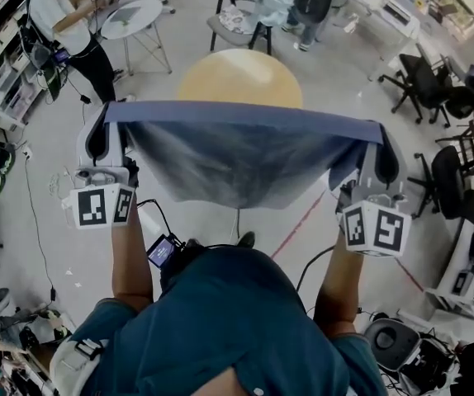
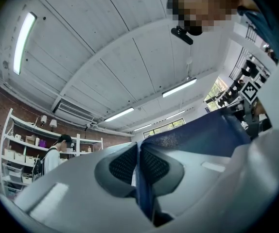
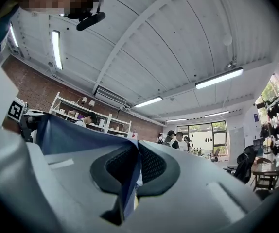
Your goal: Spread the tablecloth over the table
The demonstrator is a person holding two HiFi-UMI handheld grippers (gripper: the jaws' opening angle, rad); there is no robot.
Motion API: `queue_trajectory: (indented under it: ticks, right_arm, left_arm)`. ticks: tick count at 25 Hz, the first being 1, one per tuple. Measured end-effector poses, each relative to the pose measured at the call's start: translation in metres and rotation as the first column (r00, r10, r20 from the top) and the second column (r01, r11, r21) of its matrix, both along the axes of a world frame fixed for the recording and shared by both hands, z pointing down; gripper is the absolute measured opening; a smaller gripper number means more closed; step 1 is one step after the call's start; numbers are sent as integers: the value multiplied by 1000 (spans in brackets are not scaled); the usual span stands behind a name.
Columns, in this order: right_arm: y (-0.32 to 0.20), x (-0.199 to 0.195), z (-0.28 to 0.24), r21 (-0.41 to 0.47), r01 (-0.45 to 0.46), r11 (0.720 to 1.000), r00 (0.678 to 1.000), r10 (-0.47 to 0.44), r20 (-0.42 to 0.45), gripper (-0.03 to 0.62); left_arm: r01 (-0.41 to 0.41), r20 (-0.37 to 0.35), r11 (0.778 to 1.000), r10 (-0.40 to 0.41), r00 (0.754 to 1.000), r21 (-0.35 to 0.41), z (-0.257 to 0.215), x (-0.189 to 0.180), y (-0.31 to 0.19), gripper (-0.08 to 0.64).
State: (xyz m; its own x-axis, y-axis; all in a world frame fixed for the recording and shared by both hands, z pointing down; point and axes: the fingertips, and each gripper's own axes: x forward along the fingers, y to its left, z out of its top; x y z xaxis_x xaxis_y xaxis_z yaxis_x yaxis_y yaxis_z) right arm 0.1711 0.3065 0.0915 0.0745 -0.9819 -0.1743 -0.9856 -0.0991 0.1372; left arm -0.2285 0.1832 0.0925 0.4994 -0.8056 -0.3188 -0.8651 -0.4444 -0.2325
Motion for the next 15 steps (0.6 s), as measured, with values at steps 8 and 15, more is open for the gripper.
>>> queue_trajectory:
  ticks: [8,15]
  right_arm:
    - [-9,30,1,9,17,1000,999,-18,28,11]
    - [-32,31,15,-27,-17,999,999,18,29,11]
  left_arm:
    - [13,22,1000,-13,1000,-8,-3,29,-2,0]
    - [-19,24,1000,19,1000,-15,5,33,-38,0]
